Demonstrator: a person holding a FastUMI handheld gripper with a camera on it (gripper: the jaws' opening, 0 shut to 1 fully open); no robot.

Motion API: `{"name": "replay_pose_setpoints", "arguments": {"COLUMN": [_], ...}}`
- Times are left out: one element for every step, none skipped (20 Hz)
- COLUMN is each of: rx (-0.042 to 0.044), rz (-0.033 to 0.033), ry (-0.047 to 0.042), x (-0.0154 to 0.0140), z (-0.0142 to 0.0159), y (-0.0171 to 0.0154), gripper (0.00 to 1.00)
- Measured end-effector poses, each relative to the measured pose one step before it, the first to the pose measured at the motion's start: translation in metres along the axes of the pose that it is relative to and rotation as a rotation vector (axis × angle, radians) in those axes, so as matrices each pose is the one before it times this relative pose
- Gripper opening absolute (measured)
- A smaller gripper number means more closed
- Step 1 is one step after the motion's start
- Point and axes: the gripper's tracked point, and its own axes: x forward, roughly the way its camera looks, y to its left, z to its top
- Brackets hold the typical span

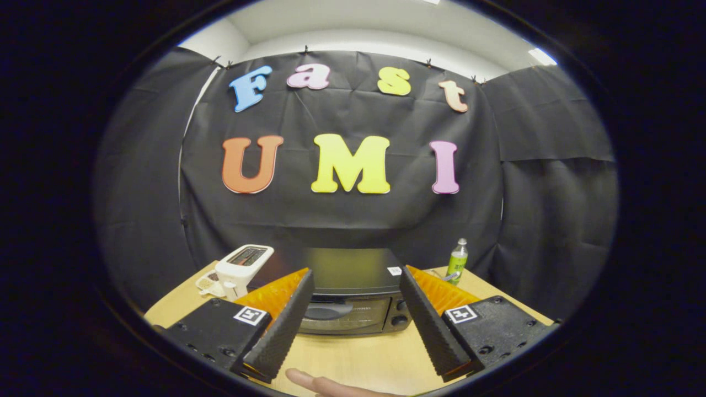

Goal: Open the toaster oven, put the food inside, and close the toaster oven door.

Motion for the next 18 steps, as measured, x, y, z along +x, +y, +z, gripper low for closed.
{"name": "replay_pose_setpoints", "arguments": {"rx": [0.00042, -0.00015, 0.00522, 0.00308, 0.00232, 0.00784, -0.00619, -0.00541, -0.00752, -0.00082, 0.01266, 0.00269, -0.00014, 0.00206, 0.00484, 0.0249, 0.00735, 0.00485], "rz": [0.00906, 0.00261, 0.00709, 0.00716, -0.00275, -0.01034, -0.00788, -0.00415, 0.0023, 0.00826, 0.01534, 0.00871, -0.00434, 0.01013, 0.01263, 0.00222, 0.00298, 0.00279], "ry": [0.00988, 0.00943, 0.00977, 0.01793, 0.01965, 0.01508, 0.02432, 0.02331, 0.01884, 0.01406, 0.0125, 0.01581, 0.0199, 0.02402, 0.03447, -0.02384, 0.01154, -0.00217], "x": [0.0117, 0.01017, 0.01094, 0.00972, 0.00969, 0.00794, 0.00822, 0.00663, 0.00514, 0.00468, 0.00391, 0.00367, 0.00288, 0.00298, 0.0029, 0.00022, 0.00081, -0.00148], "z": [-0.00492, -0.00565, -0.00637, -0.00706, -0.00835, -0.0062, -0.00859, -0.00727, -0.00632, -0.00359, -0.00316, -0.00414, -0.00661, -0.00634, -0.00919, 0.00517, -0.00198, 0.00077], "y": [0.00457, 0.00379, 0.00475, 0.00445, 0.00043, -0.00091, 0.00062, 0.0015, 0.00167, 0.00334, 0.00286, 0.00373, 0.00024, 0.0032, 0.0035, -0.00027, 0.00132, -0.00072], "gripper": [1.0, 1.0, 1.0, 1.0, 1.0, 1.0, 1.0, 1.0, 1.0, 1.0, 1.0, 1.0, 1.0, 1.0, 1.0, 1.0, 1.0, 1.0]}}
